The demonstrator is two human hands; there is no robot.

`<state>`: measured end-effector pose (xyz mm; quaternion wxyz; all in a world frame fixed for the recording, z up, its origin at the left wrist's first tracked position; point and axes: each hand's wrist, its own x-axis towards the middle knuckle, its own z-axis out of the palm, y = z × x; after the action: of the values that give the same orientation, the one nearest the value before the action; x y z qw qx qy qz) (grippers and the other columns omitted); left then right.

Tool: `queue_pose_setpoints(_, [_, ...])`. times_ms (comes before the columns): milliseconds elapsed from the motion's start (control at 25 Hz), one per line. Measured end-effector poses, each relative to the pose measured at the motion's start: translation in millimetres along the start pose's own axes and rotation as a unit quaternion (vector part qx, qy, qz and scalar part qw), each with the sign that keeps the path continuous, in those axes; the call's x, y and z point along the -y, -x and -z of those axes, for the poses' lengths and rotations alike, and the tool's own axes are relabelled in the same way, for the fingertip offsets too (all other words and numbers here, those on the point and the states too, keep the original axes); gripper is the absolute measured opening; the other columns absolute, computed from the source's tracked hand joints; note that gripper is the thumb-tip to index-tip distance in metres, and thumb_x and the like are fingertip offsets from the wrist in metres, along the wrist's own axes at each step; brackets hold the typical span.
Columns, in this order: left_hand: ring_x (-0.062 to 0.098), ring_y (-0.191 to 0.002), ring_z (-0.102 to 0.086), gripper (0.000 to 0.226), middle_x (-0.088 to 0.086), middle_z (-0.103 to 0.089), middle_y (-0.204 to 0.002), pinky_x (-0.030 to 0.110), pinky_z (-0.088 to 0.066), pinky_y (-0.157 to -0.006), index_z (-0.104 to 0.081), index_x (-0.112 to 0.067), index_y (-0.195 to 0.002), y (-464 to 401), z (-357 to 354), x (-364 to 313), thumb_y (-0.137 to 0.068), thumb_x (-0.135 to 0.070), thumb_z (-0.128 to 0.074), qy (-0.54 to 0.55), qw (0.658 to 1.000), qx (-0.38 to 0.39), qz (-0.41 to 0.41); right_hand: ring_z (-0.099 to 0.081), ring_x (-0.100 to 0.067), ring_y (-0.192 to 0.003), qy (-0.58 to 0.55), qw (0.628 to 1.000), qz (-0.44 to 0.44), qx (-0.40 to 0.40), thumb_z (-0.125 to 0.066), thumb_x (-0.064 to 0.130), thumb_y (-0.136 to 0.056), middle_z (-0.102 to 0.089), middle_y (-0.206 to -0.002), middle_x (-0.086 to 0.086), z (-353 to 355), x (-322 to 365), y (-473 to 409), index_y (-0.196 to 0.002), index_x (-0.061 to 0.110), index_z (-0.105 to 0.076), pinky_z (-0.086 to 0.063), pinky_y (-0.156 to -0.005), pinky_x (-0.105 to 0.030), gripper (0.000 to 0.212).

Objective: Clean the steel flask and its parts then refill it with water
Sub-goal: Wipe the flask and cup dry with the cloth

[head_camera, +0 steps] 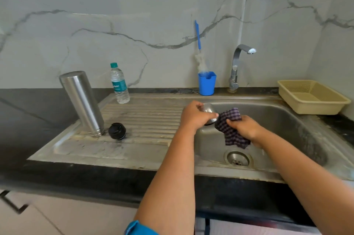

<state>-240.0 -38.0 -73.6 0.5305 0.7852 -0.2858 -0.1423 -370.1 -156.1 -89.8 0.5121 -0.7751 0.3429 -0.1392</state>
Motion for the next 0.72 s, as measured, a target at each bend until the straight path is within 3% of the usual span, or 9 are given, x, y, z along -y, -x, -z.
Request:
queue_pose_setpoints(120, [0.015,-0.106,-0.056,0.072,-0.003,-0.059,-0.117,0.029,-0.047,-0.091,-0.058,-0.016,-0.124,13,48,5,-0.061,-0.029,-0.092,-0.074,0.997,-0.015,-0.024,-0.065,-0.026,-0.091,-0.084,0.996,-0.001,0.014,-0.058,0.022,-0.096,-0.067,-0.097,-0.011,-10,29,11,-0.099,0.016,-0.058,-0.054,-0.085,-0.04,0.006])
queue_pose_setpoints(240, [0.018,-0.11,-0.057,0.073,-0.001,-0.06,-0.123,0.029,-0.045,-0.09,-0.057,-0.017,-0.125,32,102,43,-0.061,-0.022,-0.092,-0.146,0.988,-0.056,-0.019,-0.065,-0.03,-0.098,-0.117,0.993,0.011,0.015,-0.06,0.018,-0.095,-0.067,-0.105,-0.014,-32,47,14,-0.11,0.01,-0.06,-0.052,-0.092,-0.046,0.017])
queue_pose_setpoints(440, [0.014,-0.109,-0.054,0.076,-0.003,-0.057,-0.128,0.026,-0.042,-0.09,-0.054,-0.02,-0.129,44,156,82,-0.064,-0.019,-0.092,-0.132,0.989,-0.07,0.0,-0.062,-0.03,-0.104,-0.086,0.996,0.032,0.006,-0.059,0.021,-0.095,-0.064,-0.115,-0.014,-67,69,12,-0.124,0.009,-0.056,-0.051,-0.095,-0.047,0.032])
queue_pose_setpoints(720, [0.015,-0.111,-0.053,0.071,0.0,-0.056,-0.13,0.026,-0.042,-0.091,-0.053,-0.019,-0.132,36,160,95,-0.07,-0.021,-0.088,-0.188,0.982,-0.023,0.006,-0.058,-0.03,-0.109,-0.004,0.998,0.049,-0.046,-0.057,0.025,-0.096,-0.061,-0.119,-0.013,-84,74,11,-0.127,0.007,-0.055,-0.047,-0.099,-0.045,0.036])
